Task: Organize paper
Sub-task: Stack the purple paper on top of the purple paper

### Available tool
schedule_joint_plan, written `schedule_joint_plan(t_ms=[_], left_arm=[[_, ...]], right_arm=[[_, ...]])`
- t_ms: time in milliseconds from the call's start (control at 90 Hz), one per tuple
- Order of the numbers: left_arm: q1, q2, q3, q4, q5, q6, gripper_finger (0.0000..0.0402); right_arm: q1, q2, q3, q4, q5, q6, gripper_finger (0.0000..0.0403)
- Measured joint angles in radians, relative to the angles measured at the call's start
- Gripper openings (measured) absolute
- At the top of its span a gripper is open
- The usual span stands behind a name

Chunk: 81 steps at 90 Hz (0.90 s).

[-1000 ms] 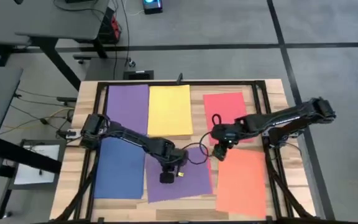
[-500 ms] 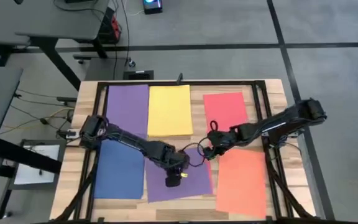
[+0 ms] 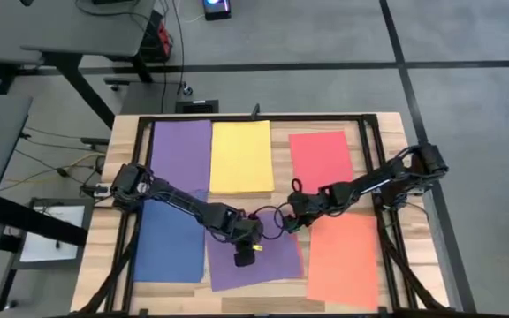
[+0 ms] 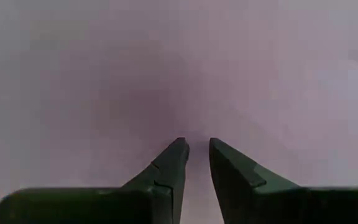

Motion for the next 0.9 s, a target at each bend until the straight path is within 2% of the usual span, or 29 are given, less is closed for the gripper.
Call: schedule_joint_plan(t_ms=[411, 678, 900], left_arm=[[0.008, 0.002, -0.015, 0.031, 0.000, 0.031, 0.0059], [0.008, 0.003, -0.015, 0.029, -0.003, 0.046, 0.0059], [0.008, 0.003, -0.016, 0.031, -0.005, 0.047, 0.0059]], right_arm=[[-0.002, -0.051, -0.003, 0.060, -0.022, -0.072, 0.0203], [-0.006, -0.044, -0.004, 0.040, -0.026, -0.075, 0.0203], [0.015, -0.048, -0.004, 0.152, -0.046, -0.086, 0.0203]])
